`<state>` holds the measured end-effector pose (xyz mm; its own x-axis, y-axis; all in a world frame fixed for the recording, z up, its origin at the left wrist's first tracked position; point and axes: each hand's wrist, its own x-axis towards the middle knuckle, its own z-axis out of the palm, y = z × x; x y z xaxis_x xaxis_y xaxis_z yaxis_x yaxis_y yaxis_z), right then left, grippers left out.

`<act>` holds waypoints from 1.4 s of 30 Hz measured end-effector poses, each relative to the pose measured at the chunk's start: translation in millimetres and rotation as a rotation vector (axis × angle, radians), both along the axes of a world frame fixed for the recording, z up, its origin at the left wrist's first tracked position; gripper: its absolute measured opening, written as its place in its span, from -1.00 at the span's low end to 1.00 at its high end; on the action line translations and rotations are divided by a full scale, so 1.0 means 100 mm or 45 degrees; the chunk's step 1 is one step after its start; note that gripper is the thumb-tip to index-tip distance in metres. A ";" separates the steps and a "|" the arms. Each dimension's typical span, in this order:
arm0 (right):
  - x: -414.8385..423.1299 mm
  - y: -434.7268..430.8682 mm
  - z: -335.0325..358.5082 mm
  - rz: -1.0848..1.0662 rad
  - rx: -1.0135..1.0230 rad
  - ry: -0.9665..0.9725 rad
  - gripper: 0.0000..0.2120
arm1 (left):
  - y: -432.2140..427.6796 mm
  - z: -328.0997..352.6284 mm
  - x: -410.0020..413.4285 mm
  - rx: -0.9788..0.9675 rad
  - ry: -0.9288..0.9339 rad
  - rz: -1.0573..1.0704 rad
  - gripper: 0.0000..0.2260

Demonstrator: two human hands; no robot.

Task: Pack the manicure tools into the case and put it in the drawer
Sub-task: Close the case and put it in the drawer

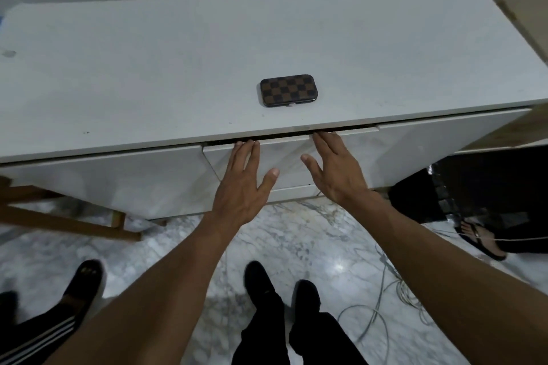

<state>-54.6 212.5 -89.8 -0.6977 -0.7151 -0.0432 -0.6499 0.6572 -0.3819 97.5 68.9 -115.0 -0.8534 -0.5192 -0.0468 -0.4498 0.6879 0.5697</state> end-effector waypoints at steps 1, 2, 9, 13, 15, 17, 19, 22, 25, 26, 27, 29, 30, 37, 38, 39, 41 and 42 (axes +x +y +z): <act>0.04 0.04 -0.01 -0.013 0.015 -0.009 -0.43 | 0.02 -0.01 0.05 -0.026 0.002 -0.013 -0.29; 0.08 0.09 -0.03 -0.022 0.033 -0.021 -0.43 | 0.04 -0.01 0.10 -0.051 -0.002 -0.023 -0.30; 0.47 0.55 0.01 -0.003 0.066 -0.043 -0.43 | 0.49 0.00 0.51 -0.056 -0.015 -0.026 -0.32; 0.71 0.80 0.05 0.041 0.080 -0.053 -0.44 | 0.77 0.00 0.75 -0.105 -0.008 -0.007 -0.35; 0.84 0.96 0.06 0.050 0.093 -0.069 -0.43 | 0.95 0.01 0.89 -0.147 -0.040 -0.023 -0.34; 0.98 1.10 0.07 0.055 0.096 -0.074 -0.42 | 1.11 0.02 1.03 -0.212 -0.117 -0.027 -0.33; 1.09 1.20 0.08 0.071 0.101 -0.074 -0.41 | 1.20 0.04 1.12 -0.254 -0.204 -0.012 -0.32; 1.23 1.32 0.08 0.087 0.131 -0.063 -0.40 | 1.35 0.05 1.24 -0.272 -0.280 -0.001 -0.32; 1.33 1.43 0.09 0.104 0.136 -0.052 -0.40 | 1.48 0.05 1.36 -0.307 -0.302 -0.004 -0.31; 1.35 1.46 0.09 0.107 0.139 -0.058 -0.39 | 1.50 0.05 1.38 -0.319 -0.311 -0.005 -0.31; 1.36 1.48 0.09 0.112 0.146 -0.068 -0.39 | 1.52 0.06 1.39 -0.321 -0.321 -0.004 -0.31; 1.35 1.50 0.10 0.123 0.156 -0.071 -0.38 | 1.55 0.09 1.38 -0.323 -0.336 0.003 -0.30; 1.33 1.49 0.12 0.129 0.154 -0.065 -0.39 | 1.55 0.10 1.37 -0.333 -0.346 0.002 -0.30; 1.30 1.46 0.17 0.112 0.155 -0.030 -0.48 | 1.54 0.15 1.35 -0.404 -0.381 0.010 -0.31; 1.29 1.45 0.17 0.108 0.149 -0.011 -0.51 | 1.53 0.17 1.34 -0.423 -0.376 0.016 -0.32; 1.28 1.44 0.19 0.103 0.150 0.003 -0.54 | 1.52 0.19 1.33 -0.447 -0.367 0.019 -0.34; 1.22 1.38 0.23 0.088 0.184 0.008 -0.60 | 1.48 0.24 1.28 -0.481 -0.344 0.010 -0.39; 1.17 1.34 0.26 0.078 0.211 0.000 -0.61 | 1.44 0.27 1.25 -0.475 -0.323 0.005 -0.42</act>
<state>62.8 346.8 -64.0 -0.6528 -0.7395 -0.1642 -0.6909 0.6702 -0.2712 222.3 212.7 -88.1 -0.8369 -0.5438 -0.0630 -0.5464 0.8231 0.1546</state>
